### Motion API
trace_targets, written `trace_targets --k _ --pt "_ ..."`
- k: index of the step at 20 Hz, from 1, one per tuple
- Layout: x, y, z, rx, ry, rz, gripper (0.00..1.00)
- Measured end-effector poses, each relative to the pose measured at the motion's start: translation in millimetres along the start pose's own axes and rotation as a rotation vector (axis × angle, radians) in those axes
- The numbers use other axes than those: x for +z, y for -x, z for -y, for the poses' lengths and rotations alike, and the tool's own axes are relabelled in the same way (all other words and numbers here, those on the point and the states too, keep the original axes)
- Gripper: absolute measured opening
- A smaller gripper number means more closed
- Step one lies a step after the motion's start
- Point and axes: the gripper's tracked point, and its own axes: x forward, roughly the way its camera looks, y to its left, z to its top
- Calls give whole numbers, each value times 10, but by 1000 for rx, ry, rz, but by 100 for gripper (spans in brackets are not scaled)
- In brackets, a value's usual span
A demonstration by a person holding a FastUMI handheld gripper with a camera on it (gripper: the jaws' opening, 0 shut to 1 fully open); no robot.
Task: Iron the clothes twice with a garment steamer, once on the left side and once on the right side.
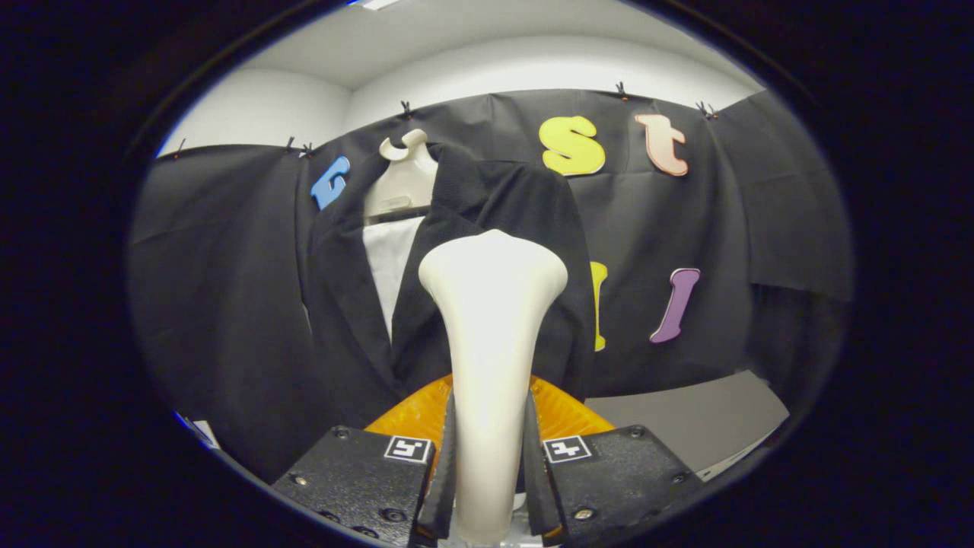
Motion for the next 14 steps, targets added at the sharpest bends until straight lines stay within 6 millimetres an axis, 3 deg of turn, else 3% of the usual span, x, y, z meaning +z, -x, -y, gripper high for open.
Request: trace_targets --k 14 --pt "-854 -16 -8 2 4 -115 41"
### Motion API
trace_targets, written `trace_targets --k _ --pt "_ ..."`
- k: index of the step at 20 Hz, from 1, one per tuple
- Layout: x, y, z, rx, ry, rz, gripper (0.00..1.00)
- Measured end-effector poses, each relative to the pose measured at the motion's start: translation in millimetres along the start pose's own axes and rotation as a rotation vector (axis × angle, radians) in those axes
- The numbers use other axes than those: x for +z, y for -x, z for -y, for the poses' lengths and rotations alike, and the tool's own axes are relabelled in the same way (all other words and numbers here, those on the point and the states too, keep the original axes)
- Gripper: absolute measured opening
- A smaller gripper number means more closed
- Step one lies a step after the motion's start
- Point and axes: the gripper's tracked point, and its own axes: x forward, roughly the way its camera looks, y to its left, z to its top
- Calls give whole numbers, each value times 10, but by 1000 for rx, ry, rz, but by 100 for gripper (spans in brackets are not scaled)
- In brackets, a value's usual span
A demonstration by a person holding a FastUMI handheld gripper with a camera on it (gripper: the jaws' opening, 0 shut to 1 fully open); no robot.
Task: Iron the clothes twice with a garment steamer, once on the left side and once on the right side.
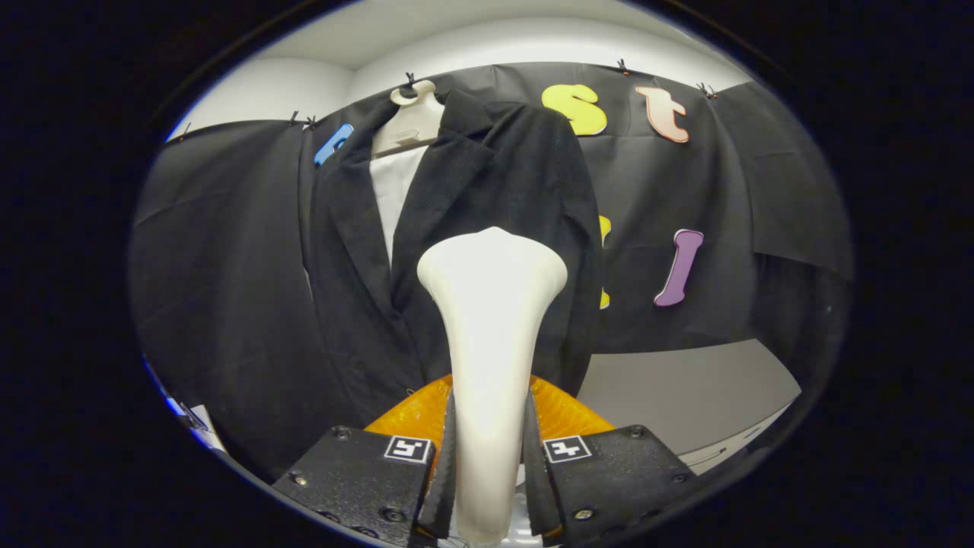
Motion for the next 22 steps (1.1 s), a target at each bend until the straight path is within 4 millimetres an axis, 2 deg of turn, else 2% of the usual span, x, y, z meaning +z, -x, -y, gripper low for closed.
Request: trace_targets --k 9,18,22 --pt "-690 -78 25 -11 3 -103 40" --pt "-1195 -151 117 -36 -13 -178 40" --pt "-1407 -256 137 -35 -19 -215 40"
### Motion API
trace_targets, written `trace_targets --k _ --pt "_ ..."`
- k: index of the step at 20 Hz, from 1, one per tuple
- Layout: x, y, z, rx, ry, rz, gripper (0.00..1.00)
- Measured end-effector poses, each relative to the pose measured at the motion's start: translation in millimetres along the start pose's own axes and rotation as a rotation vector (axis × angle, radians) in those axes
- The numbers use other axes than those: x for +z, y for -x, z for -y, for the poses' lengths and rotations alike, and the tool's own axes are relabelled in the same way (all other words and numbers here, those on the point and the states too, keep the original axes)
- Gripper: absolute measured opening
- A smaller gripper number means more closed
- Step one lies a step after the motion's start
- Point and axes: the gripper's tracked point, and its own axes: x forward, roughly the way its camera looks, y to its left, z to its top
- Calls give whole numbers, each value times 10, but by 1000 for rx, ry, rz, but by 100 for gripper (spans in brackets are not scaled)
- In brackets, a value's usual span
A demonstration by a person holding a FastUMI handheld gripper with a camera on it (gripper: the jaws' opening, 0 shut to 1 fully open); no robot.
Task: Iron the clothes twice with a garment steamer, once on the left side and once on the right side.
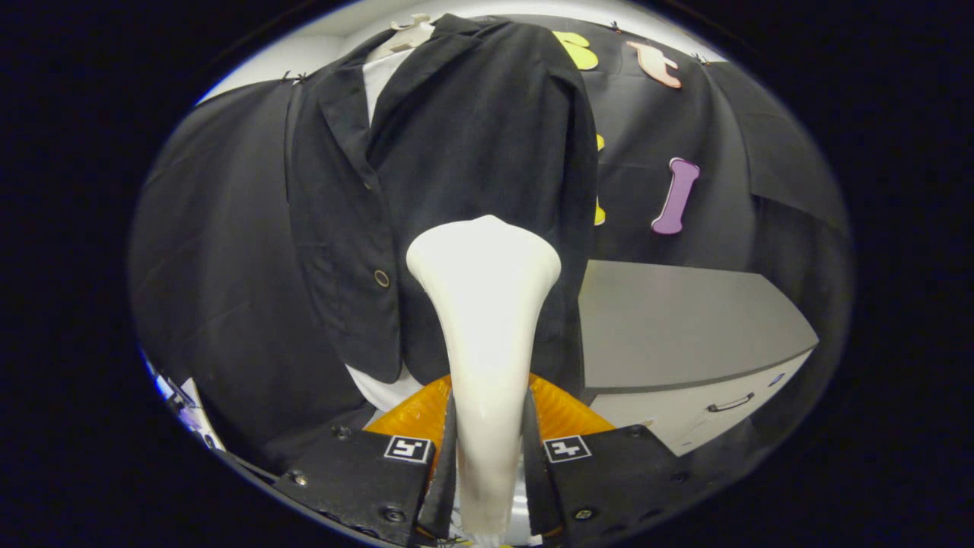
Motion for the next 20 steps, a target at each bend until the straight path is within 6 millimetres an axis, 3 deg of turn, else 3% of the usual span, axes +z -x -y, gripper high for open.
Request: trace_targets --k 8,20 --pt "-405 -254 -5 3 -11 -66 40" --pt "-913 -377 -35 19 -1 -189 40"
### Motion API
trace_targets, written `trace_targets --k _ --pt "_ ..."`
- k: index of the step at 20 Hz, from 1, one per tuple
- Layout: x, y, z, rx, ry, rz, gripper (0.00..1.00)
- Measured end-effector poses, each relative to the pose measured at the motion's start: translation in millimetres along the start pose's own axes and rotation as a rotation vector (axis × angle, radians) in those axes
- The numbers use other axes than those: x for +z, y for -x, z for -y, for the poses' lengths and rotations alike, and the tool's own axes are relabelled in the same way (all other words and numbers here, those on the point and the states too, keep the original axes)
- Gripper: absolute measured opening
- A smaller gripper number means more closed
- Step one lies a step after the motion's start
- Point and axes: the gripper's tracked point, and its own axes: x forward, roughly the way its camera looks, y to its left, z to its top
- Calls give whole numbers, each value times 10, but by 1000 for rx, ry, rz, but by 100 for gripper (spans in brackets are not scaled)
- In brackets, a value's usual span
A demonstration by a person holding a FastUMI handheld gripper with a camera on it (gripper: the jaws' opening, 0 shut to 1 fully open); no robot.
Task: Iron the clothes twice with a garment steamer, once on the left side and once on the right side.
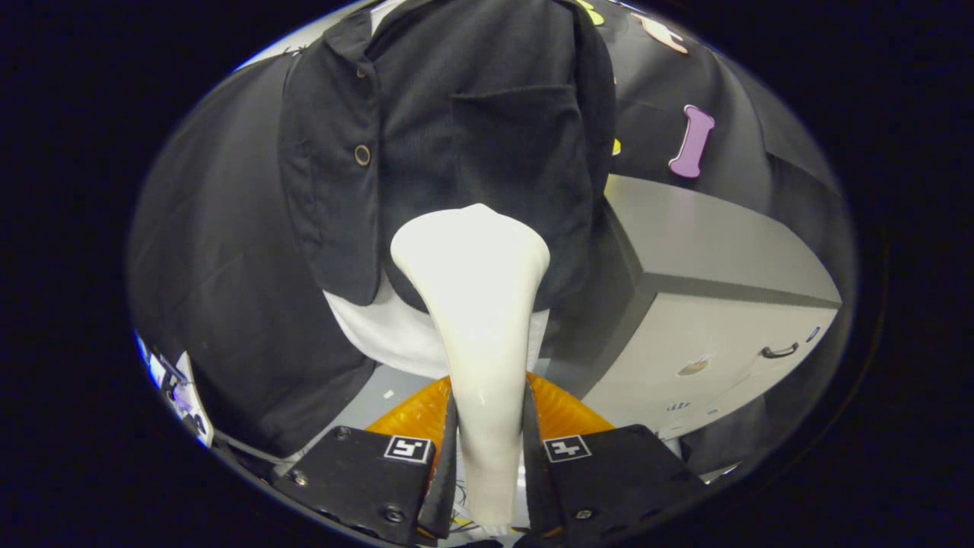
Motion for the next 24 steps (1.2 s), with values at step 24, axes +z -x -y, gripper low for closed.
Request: trace_targets --k 24 --pt "2112 1813 -869 95 103 396 40"
